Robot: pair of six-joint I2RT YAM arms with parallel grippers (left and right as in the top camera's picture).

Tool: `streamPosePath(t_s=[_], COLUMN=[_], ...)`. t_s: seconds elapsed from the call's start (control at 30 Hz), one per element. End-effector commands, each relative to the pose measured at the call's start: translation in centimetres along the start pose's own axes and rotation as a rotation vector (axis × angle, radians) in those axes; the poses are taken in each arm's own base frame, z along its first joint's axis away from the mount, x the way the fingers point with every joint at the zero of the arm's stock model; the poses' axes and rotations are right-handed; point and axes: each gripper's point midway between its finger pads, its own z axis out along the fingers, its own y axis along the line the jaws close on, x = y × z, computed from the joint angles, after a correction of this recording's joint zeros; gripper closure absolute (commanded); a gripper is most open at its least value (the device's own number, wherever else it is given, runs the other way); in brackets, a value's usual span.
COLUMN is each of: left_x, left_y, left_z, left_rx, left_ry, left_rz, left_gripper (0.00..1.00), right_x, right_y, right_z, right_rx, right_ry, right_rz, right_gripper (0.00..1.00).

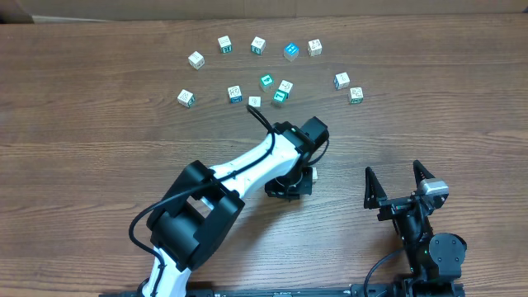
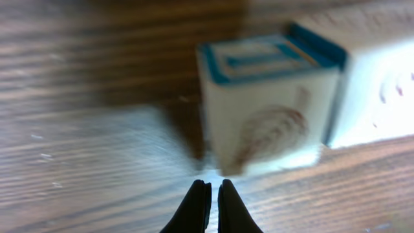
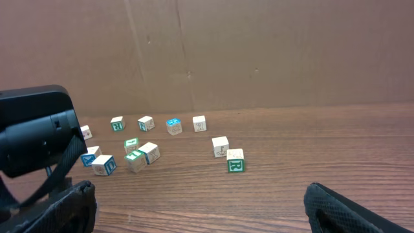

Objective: Form a horizontal line

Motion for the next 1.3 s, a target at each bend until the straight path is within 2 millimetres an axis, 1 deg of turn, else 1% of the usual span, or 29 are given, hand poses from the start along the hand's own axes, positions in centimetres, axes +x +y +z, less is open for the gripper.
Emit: streamPosePath(t_s=[0.0,0.1,0.2,0.3,0.43,0.53,0.67,0.8,1.03,1.27], left_x=[-1.8,-3.1,-4.2,-4.7,-4.8,-4.8,-4.8,-4.6,-4.0,-4.3], left_y=[0.9,2.5,3.8,4.2,4.0,4.3,4.4,4.1,2.6,2.8], left_z=[-2.5,-3.0,-3.3,-3.4,-2.9,-2.3,-2.1,-2.0,-1.4,-1.3], left_rx=[0.040,0.042,0.051,0.056,0.052,0.016,0.003,0.004,-0.009,-0.051], left_ry=[-0.058,-0.075,-0.087,-0.094,-0.093,-0.104,-0.108,-0.107,-0.129,-0.167], left_rz=[-0.022,-0.071,-0.077,-0.053,-0.032,-0.025,-0.053,-0.064,-0.011,-0.045], left_gripper=[0.96,0.96,0.96,0.96,0.96,0.96,0.96,0.96,0.96,0.96], right_x=[0.2,0.2,0.2,0.2,0.2,0.2,0.2,0.2,0.2,0.2], right_y=[0.2,0.2,0.2,0.2,0.2,0.2,0.2,0.2,0.2,0.2], right_z=[0.0,0.0,0.0,0.0,0.0,0.0,0.0,0.0,0.0,0.0], right_rx=[-0.011,-0.011,-0.011,-0.011,-0.012,-0.011,-0.011,-0.012,-0.012,-0.011], right_ry=[-0.003,-0.003,-0.003,-0.003,-0.003,-0.003,-0.003,-0.003,-0.003,-0.003], right_rz=[0.005,0.005,0.005,0.005,0.004,0.005,0.005,0.004,0.004,0.005], right_gripper=[0.00,0.00,0.00,0.00,0.00,0.00,0.00,0.00,0.00,0.00])
